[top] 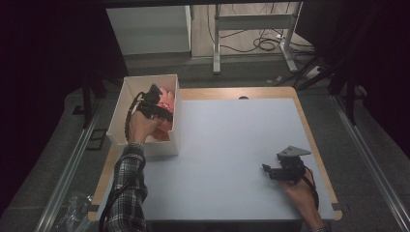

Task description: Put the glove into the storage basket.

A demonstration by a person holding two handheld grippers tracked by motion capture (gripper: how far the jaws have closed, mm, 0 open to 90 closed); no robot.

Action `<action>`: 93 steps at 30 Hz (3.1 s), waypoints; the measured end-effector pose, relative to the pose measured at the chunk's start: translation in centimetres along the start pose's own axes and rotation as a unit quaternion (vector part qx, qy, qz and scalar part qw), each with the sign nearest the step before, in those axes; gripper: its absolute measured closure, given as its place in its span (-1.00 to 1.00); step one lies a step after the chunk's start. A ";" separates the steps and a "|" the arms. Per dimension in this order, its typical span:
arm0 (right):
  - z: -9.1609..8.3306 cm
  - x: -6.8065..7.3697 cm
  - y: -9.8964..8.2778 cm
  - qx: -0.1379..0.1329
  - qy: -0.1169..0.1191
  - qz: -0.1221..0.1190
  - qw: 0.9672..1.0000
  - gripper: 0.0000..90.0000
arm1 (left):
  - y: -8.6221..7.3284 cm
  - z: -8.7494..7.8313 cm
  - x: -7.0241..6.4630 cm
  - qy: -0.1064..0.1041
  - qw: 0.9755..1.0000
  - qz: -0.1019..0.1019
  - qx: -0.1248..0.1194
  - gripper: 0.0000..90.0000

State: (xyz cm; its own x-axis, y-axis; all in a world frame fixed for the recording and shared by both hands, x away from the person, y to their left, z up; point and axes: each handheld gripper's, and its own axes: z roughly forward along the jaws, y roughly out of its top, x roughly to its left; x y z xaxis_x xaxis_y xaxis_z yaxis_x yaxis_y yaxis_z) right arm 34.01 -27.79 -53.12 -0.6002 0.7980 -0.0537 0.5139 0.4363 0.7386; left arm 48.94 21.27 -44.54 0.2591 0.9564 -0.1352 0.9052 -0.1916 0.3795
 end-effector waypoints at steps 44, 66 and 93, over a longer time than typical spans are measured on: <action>0.0 0.0 0.0 0.000 -0.001 0.000 1.000 -0.45 | -3.9 -1.1 4.4 0.022 0.994 -0.047 -0.093 -0.41; 0.0 0.0 0.0 0.000 -0.001 0.000 1.000 -0.46 | -5.2 -3.8 2.3 -0.017 0.990 -0.008 -0.137 -0.95; 0.0 0.0 0.0 0.000 -0.003 -0.001 1.000 -0.47 | -6.8 -8.1 -7.4 -0.081 0.963 0.162 -0.198 -0.98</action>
State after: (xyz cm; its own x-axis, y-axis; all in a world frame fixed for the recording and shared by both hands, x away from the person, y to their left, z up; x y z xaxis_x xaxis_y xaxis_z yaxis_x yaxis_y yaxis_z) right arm 34.00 -27.75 -53.11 -0.5978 0.7995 -0.0591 0.5129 0.4381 0.7383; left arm 38.17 17.32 -38.74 0.5840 0.8078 -0.0795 0.5769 -0.3442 0.7407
